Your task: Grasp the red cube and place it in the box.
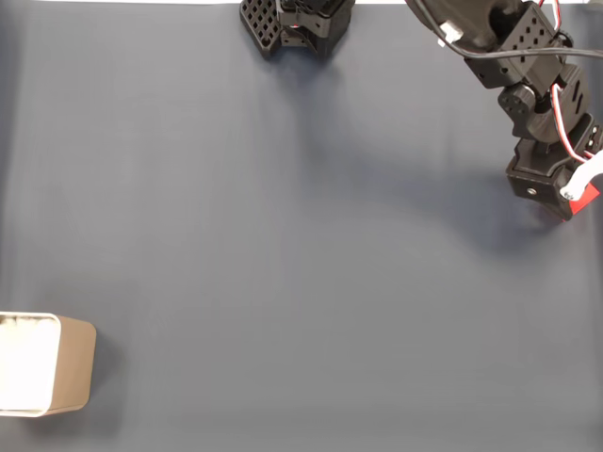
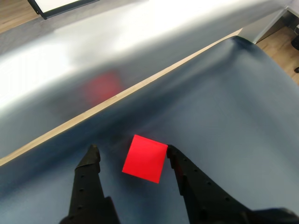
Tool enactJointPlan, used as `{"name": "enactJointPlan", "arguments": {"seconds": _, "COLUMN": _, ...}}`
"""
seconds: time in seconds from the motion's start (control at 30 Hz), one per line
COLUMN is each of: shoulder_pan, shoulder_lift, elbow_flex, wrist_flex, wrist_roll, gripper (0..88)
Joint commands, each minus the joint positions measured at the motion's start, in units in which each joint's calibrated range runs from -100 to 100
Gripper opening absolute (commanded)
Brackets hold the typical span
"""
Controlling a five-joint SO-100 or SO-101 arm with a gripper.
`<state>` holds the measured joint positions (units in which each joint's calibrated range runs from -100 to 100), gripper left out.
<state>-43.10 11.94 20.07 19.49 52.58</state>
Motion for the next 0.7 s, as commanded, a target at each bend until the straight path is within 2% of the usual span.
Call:
{"name": "enactJointPlan", "arguments": {"seconds": 0.0, "shoulder_pan": -1.22, "shoulder_lift": -0.85, "elbow_flex": -2.28, "wrist_flex": -0.72, "wrist_roll": -0.39, "gripper": 31.1}}
{"name": "enactJointPlan", "arguments": {"seconds": 0.67, "shoulder_pan": -1.29, "shoulder_lift": -2.41, "elbow_flex": -1.55, "wrist_flex": 4.12, "wrist_roll": 0.78, "gripper": 20.5}}
